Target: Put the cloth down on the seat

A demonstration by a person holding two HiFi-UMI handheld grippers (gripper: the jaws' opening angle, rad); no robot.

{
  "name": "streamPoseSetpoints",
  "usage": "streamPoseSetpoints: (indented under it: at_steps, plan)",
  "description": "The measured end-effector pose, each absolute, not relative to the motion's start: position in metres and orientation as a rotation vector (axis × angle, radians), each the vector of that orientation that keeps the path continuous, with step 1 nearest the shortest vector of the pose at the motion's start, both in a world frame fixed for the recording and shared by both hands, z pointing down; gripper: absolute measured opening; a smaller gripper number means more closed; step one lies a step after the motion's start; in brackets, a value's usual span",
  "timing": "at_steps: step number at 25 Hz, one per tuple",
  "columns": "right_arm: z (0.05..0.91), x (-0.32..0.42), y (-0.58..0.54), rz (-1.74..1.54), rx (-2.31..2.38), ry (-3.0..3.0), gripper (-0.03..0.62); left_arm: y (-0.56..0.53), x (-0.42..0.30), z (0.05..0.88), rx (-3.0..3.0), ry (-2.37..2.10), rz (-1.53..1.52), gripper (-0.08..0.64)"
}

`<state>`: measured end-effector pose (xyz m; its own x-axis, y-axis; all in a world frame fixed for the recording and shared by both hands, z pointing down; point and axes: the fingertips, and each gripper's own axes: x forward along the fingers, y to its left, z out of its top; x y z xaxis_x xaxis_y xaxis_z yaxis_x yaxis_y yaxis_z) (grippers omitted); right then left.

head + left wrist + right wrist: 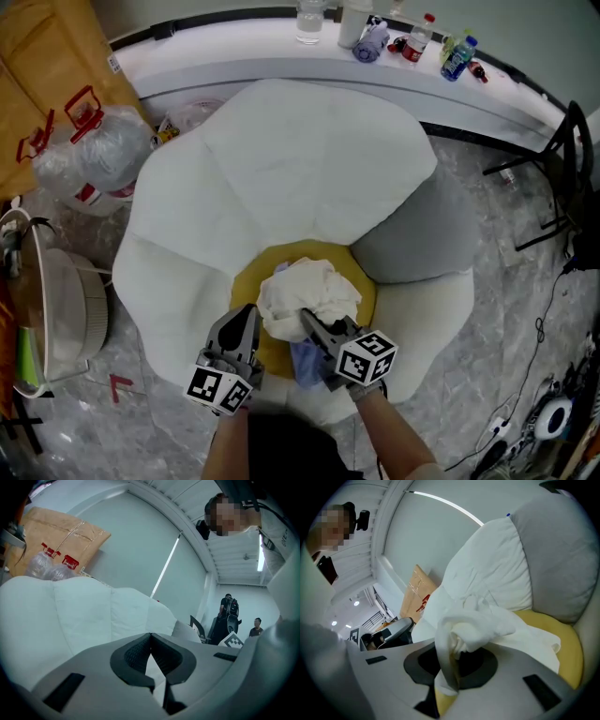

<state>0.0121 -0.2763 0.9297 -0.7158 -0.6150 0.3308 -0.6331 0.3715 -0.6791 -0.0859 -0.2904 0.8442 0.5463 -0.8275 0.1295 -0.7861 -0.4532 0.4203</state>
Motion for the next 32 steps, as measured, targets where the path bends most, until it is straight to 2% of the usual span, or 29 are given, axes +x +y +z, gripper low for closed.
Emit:
streamPoseSetpoints:
  at_steps: [17, 25, 32]
  plan:
    - [0.98, 0.015, -0.27, 1.212, 1.246, -2.451, 0.075, -0.288, -0.078, 0.885, 2.351, -1.279, -0.065, 0.013]
    - [0.975, 0.024, -0.267, 1.141, 1.307, -2.41, 0.156, -0.278, -0.079, 0.89, 2.359, -1.26, -0.018, 0.014]
    - [0.97, 0.034, -0.258, 1.133, 1.364, -2.398, 0.19, -0.267, -0.073, 0.885, 2.355, -1.232, -0.028, 0.014]
